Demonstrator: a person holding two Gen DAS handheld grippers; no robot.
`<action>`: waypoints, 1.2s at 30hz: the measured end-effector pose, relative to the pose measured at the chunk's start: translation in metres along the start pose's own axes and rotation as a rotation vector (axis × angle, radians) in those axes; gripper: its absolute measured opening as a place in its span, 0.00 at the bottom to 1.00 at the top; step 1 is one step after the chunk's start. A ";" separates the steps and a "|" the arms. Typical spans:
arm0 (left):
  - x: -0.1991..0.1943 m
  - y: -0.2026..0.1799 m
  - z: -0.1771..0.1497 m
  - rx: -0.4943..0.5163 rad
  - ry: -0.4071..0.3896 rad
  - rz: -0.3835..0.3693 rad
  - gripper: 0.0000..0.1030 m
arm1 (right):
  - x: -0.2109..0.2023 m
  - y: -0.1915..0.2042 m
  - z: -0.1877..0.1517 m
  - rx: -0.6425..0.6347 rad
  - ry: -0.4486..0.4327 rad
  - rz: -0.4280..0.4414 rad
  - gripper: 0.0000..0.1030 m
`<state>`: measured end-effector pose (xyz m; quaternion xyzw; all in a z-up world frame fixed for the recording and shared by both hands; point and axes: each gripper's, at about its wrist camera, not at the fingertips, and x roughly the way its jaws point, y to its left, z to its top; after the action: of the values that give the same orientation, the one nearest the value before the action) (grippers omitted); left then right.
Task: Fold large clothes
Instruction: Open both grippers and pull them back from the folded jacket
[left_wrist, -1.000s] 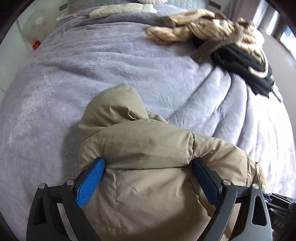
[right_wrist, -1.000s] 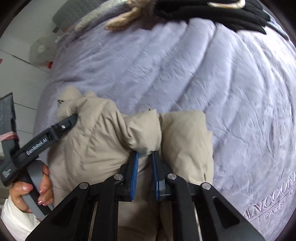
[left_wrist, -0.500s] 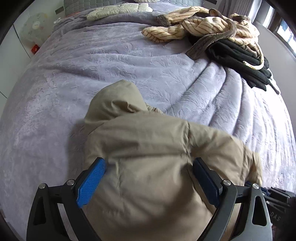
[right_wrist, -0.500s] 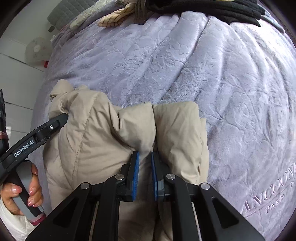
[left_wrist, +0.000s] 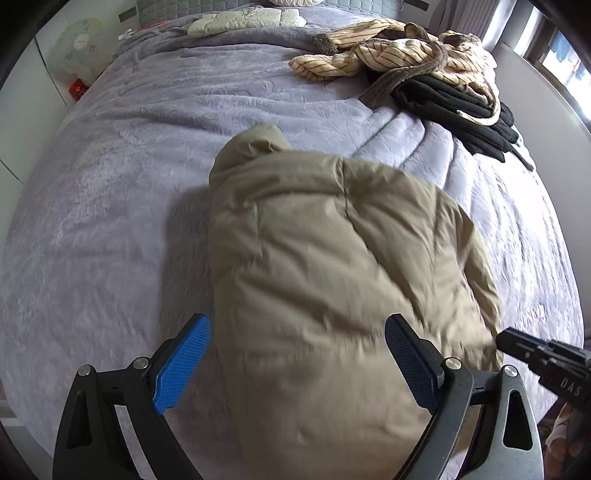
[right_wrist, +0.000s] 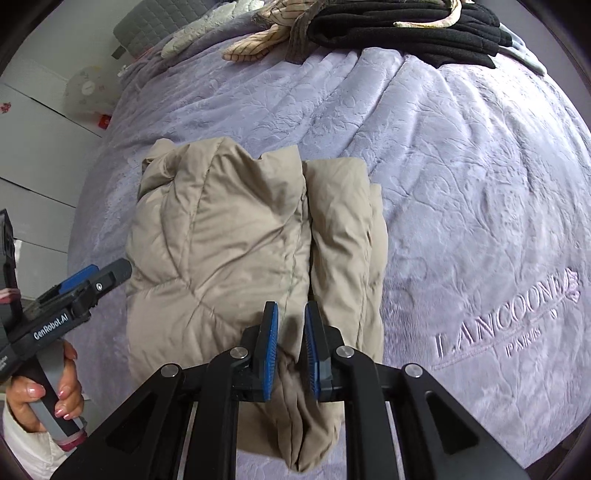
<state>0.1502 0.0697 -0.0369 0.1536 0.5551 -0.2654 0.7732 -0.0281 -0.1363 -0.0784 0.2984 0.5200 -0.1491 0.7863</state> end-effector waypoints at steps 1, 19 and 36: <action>-0.004 0.000 -0.006 0.001 0.000 -0.001 0.94 | -0.003 0.001 -0.004 0.002 0.004 0.003 0.16; -0.056 0.001 -0.090 -0.029 0.031 -0.007 1.00 | -0.034 0.019 -0.064 -0.036 0.031 -0.064 0.16; -0.129 0.011 -0.073 -0.064 -0.146 0.072 1.00 | -0.094 0.058 -0.058 -0.131 -0.130 -0.169 0.62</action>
<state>0.0688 0.1487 0.0594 0.1291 0.4997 -0.2298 0.8251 -0.0776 -0.0626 0.0090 0.1912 0.4998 -0.1994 0.8209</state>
